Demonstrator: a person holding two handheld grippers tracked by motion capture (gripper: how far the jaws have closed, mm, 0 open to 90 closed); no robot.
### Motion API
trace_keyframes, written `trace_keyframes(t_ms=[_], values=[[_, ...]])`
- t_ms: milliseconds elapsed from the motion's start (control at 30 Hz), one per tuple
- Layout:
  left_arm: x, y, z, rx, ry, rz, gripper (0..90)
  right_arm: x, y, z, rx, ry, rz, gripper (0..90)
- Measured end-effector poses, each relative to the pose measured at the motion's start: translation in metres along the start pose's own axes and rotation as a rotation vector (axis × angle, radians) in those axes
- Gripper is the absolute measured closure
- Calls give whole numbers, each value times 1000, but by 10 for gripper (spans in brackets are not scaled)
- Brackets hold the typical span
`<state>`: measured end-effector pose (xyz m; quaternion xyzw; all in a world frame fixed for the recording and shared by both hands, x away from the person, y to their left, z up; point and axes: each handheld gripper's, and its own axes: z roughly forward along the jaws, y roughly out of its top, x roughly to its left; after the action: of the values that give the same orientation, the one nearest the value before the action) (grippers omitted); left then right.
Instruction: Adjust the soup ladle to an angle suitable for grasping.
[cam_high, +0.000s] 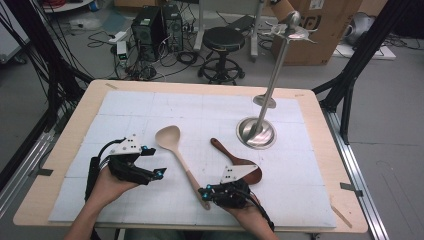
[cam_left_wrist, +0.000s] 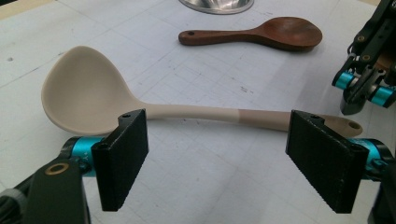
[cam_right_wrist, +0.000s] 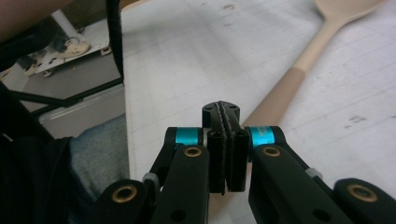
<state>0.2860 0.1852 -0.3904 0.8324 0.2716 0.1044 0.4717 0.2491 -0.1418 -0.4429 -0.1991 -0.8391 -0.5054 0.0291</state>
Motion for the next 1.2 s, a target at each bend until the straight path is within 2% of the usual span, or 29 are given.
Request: trace_keyframes(t_ms=[367,600,933,1200], values=[[1,-1,0,-1,1,-2,219,2,-1,14,65,34,11,897],[0,-1,0,-1,2,-5,219,4,-3,20,116,34,2,897],[0,-1,0,-3,2,-5,219,8,-3,22,143,27,-15,898],[0,-1,0,-2,2,-3,219,7,-2,18,140,15,-18,900]])
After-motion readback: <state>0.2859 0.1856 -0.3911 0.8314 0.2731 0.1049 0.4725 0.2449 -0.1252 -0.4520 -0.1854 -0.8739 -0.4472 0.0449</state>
